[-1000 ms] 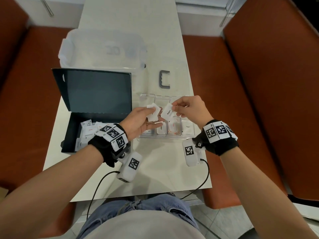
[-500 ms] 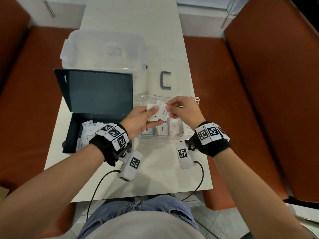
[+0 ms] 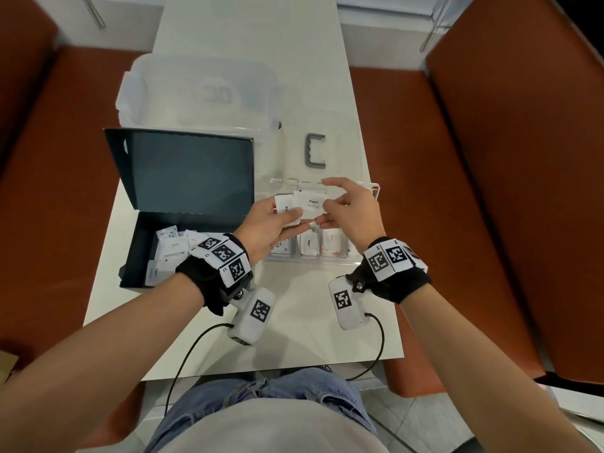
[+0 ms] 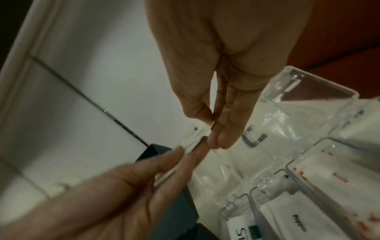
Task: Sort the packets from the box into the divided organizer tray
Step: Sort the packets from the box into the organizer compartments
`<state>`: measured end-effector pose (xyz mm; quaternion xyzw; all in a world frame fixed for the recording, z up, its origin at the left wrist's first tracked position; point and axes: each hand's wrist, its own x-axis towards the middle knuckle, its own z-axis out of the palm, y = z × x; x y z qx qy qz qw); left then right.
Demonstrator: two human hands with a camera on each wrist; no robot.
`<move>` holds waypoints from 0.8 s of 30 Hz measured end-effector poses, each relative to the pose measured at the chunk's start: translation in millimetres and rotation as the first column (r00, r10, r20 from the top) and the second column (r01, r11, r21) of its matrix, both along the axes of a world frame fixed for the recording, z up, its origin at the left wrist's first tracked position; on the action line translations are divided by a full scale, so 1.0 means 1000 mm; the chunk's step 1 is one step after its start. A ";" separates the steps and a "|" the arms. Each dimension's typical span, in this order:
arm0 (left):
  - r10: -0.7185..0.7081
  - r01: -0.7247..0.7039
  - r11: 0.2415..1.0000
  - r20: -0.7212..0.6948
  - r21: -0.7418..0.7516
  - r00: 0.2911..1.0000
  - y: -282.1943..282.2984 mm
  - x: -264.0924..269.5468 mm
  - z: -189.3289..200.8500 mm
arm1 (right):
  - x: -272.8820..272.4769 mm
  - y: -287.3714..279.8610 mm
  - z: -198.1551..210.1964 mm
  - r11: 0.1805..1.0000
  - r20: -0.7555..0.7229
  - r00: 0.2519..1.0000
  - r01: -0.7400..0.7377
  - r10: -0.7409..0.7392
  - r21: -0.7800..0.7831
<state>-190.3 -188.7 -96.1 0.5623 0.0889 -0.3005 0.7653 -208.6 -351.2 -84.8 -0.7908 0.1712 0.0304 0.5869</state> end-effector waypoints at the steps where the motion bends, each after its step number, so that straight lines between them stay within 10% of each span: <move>1: 0.004 -0.004 1.000 0.006 -0.001 1.000 -0.001 -0.001 0.000 | -0.001 0.002 -0.001 0.997 0.005 0.999 -0.043 0.043 -0.065; 24: -0.021 0.019 0.999 0.069 0.032 0.997 0.003 -0.004 -0.003 | 0.002 0.009 -0.004 0.994 -0.099 0.994 -0.058 0.049 -0.092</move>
